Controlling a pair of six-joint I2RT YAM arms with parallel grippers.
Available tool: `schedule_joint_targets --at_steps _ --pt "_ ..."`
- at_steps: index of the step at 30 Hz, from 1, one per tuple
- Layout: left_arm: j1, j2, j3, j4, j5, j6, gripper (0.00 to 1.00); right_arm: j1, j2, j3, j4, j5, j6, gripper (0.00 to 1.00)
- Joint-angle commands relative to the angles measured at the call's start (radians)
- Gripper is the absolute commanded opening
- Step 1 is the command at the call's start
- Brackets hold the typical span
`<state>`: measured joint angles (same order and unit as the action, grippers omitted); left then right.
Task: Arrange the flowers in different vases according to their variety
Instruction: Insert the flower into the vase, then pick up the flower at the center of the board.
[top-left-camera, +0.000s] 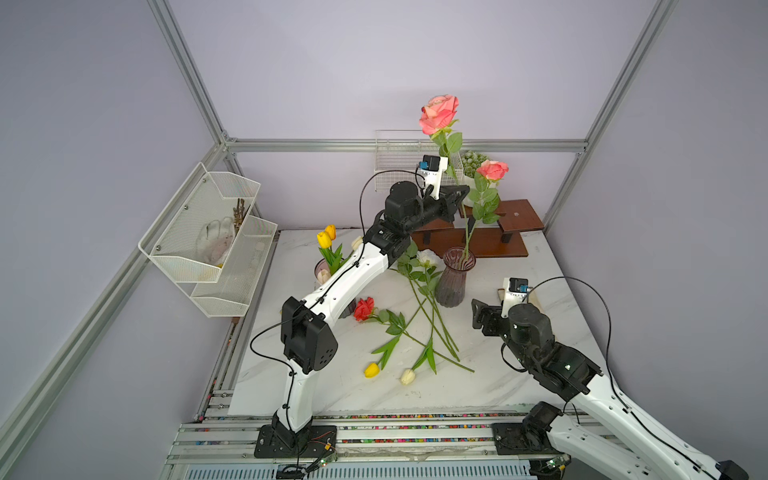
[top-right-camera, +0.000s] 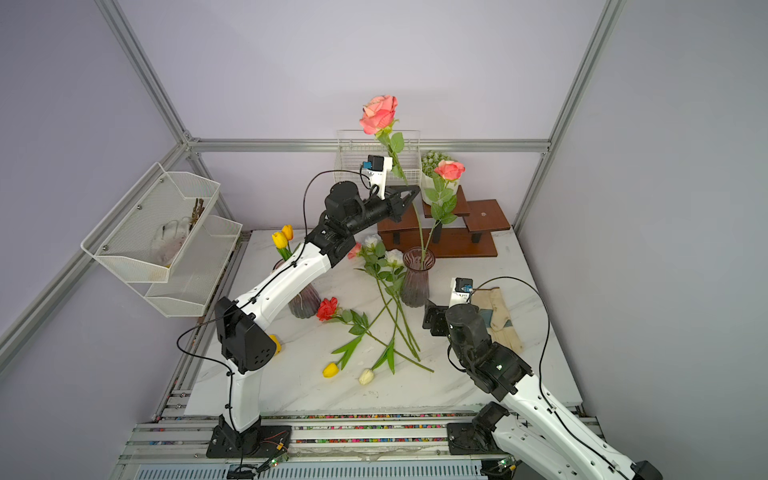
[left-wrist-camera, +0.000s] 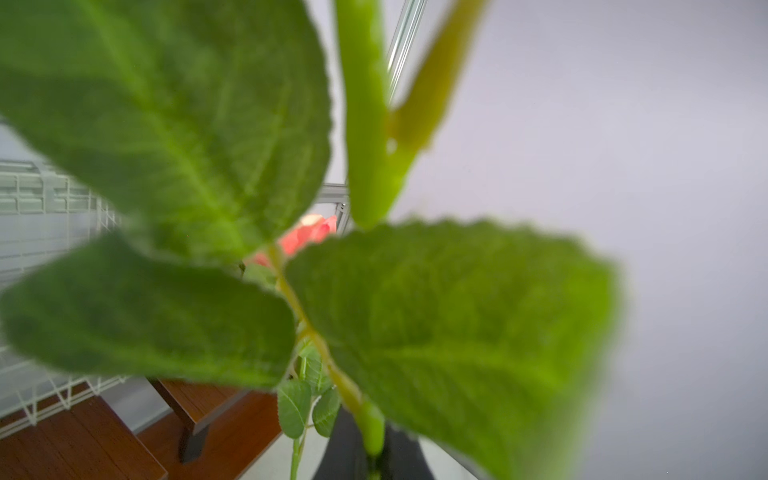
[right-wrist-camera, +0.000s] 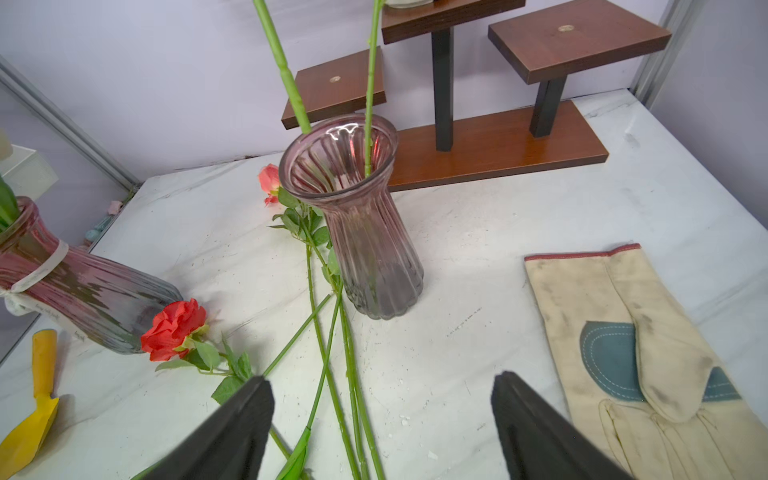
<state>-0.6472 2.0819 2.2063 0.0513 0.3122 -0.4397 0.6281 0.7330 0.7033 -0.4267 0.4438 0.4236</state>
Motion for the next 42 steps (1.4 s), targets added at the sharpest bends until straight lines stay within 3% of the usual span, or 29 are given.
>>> schedule_joint_targets --at_steps 1,5,12,14,15,18,19,22,29,34,37,42 --pt "0.004 0.052 0.093 -0.032 -0.061 0.11 0.0 -0.008 -0.02 -0.017 -0.037 0.035 0.03 0.91" --pt "0.001 0.073 0.064 -0.025 -0.075 0.174 0.0 -0.011 -0.012 -0.029 -0.028 0.005 0.035 0.93" --pt "-0.04 0.071 -0.127 0.039 -0.096 0.266 0.0 -0.015 0.031 -0.052 0.008 -0.042 0.033 0.95" --pt "-0.05 0.079 -0.147 0.029 -0.085 0.272 0.12 -0.015 0.051 -0.06 0.022 -0.072 0.033 0.95" --pt "-0.056 0.078 -0.152 0.007 -0.085 0.272 0.25 -0.015 0.063 -0.063 0.029 -0.089 0.036 0.95" --pt "-0.08 0.027 -0.191 -0.059 -0.113 0.28 0.78 -0.015 0.087 -0.071 0.046 -0.138 0.041 0.95" --pt "-0.092 -0.007 -0.217 -0.085 -0.142 0.289 0.87 -0.015 0.091 -0.076 0.055 -0.155 0.043 0.95" --pt "-0.113 -0.136 -0.346 -0.106 -0.207 0.299 1.0 -0.015 0.109 -0.082 0.073 -0.216 0.043 0.93" --pt "-0.114 -0.45 -0.678 -0.134 -0.307 0.245 1.0 -0.013 0.196 -0.118 0.173 -0.439 0.035 0.86" --pt "-0.112 -0.637 -0.923 -0.152 -0.403 0.199 1.0 -0.009 0.276 -0.133 0.223 -0.498 0.065 0.78" --pt "-0.101 -0.706 -1.025 -0.185 -0.43 0.176 1.0 -0.008 0.307 -0.145 0.251 -0.502 0.079 0.74" --pt "-0.087 -0.705 -1.14 -0.239 -0.423 0.13 1.0 -0.007 0.372 -0.148 0.28 -0.527 0.095 0.68"
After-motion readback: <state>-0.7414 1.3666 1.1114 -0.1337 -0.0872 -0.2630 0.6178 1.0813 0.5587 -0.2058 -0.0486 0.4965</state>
